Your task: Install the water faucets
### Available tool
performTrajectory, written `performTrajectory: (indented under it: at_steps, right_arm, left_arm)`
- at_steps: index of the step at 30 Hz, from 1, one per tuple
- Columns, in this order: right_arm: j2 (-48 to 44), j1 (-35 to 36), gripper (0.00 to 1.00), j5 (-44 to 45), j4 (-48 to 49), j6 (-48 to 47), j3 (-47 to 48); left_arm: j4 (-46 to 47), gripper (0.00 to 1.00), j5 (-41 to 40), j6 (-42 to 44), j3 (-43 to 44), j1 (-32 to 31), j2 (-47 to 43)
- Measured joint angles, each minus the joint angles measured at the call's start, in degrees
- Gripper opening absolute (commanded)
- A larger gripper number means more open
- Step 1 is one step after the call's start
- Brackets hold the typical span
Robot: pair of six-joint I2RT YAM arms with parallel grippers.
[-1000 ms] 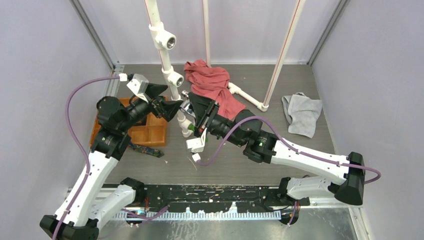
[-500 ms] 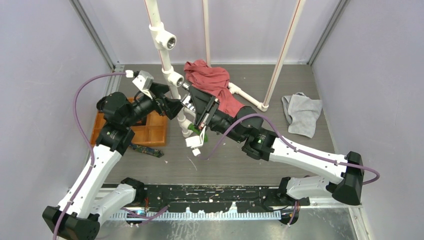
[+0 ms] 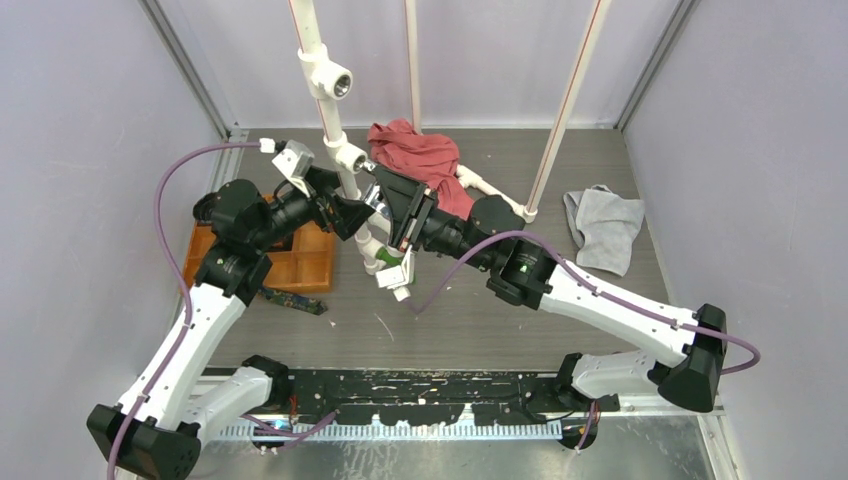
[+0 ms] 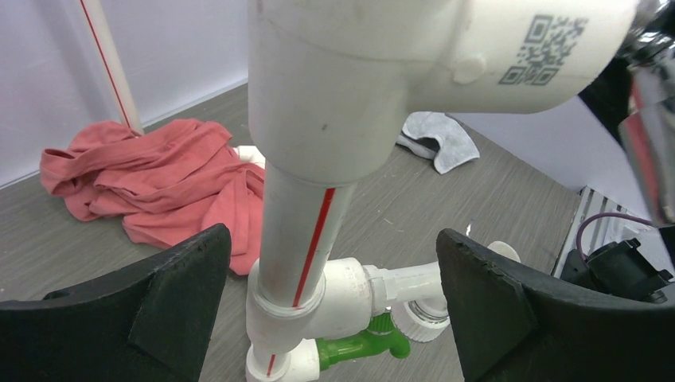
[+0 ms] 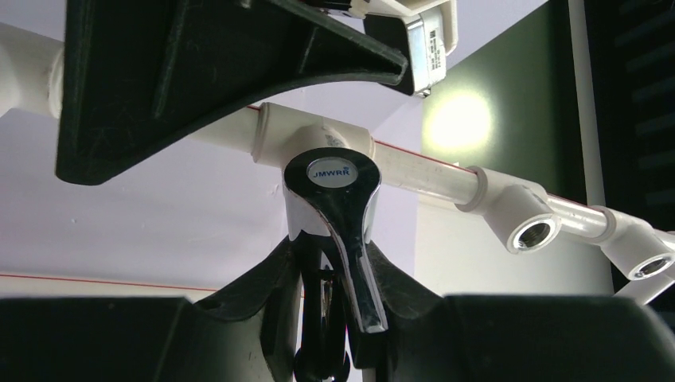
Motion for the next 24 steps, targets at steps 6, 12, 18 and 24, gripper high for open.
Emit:
performTrajectory:
  at_steps: [6,12,18,24]
  right_arm:
    - [-0.02,-0.07,0.00,-0.90,-7.91,-0.90,4.72]
    - [0.00,-0.07,0.00,-0.68,-15.54,-1.49,8.55]
    - [0.61,-0.57,0.00,-0.72,-19.30,-1.57,10.82]
    - [2.08,-1.95,0.00,-1.22,-20.83,-1.75,11.26]
  left_arm:
    - [-0.15,0.99,0.42,-0.02,0.00,0.00,0.11]
    - [-0.15,0.99,0.66,-0.04,0.00,0.00,0.11]
    - [-0.13,0.99,0.87,-0.20,0.00,0.00,0.11]
    - [-0.13,0.99,1.03,-0.24,0.00,0.00,0.11]
